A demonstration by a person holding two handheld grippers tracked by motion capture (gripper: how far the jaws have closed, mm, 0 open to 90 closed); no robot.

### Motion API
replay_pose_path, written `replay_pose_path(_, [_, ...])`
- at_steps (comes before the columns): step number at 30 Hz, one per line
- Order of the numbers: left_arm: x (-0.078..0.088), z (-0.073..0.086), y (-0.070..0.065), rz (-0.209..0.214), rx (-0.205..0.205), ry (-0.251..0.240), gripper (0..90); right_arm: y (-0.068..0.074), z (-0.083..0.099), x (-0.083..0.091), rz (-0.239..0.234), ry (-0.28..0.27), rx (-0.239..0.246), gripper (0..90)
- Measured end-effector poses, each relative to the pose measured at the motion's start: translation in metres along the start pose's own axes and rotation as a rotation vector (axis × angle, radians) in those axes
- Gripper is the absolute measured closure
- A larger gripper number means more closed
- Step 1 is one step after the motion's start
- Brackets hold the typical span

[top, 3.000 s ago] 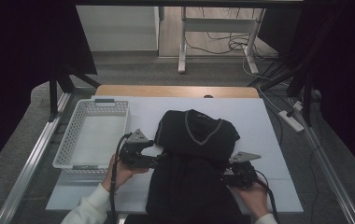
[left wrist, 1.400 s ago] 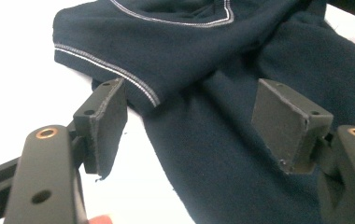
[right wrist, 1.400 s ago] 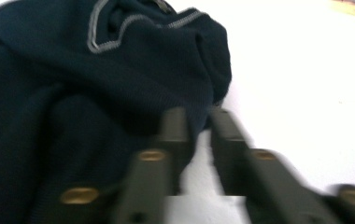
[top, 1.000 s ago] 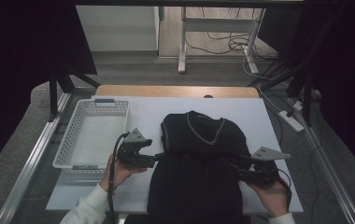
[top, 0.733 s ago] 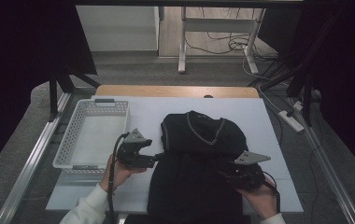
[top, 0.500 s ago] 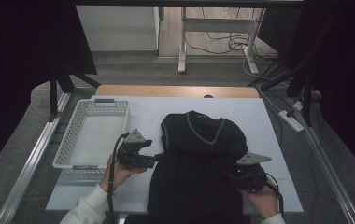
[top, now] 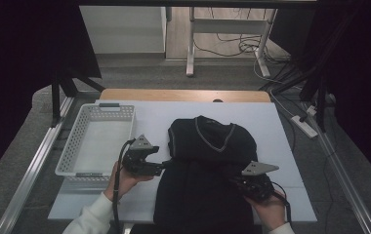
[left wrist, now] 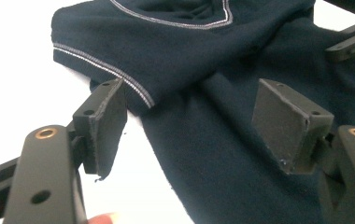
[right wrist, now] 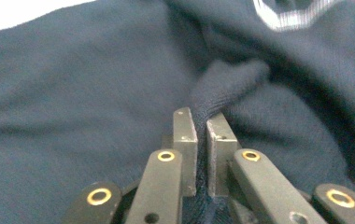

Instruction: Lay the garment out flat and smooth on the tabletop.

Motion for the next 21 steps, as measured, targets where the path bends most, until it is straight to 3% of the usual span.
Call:
replay_pose_path(2, [0.001,-0.001,0.0,0.0,0.0,-0.003,27.4,0.01,-0.013,-0.001,-0.031,-0.025,0.012,84.7])
replay_pose_path(6, [0.001,0.0,0.0,-0.001,-0.001,-0.002,27.4,0.026,-0.026,-0.019,-0.087,-0.024,0.029,84.7])
replay_pose_path(11, [0.0,0.0,0.001,-0.001,0.001,0.0,27.4,0.039,-0.028,-0.044,-0.139,0.003,0.039,84.7])
replay_pose_path(15, [-0.002,0.001,0.001,-0.003,-0.001,0.007,27.3,0.041,-0.022,-0.054,-0.139,0.023,0.043,79.6])
replay_pose_path(18, [-0.002,0.001,0.001,-0.002,-0.001,0.006,27.2,0.038,-0.025,-0.043,-0.148,-0.032,-0.001,59.8])
replay_pose_path(21, [-0.001,0.001,0.001,-0.002,0.002,0.004,27.2,0.027,-0.028,-0.018,-0.079,-0.097,-0.01,51.0])
Point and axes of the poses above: each handheld gripper's, and its own axes: x roughly backward along the jaws, z roughly out of its underside, y roughly to its left, the point moved 9 cm from there along -x, roughly forward along the jaws, and after that the axes turned 8 degrees about x, right-handed, at the moved point
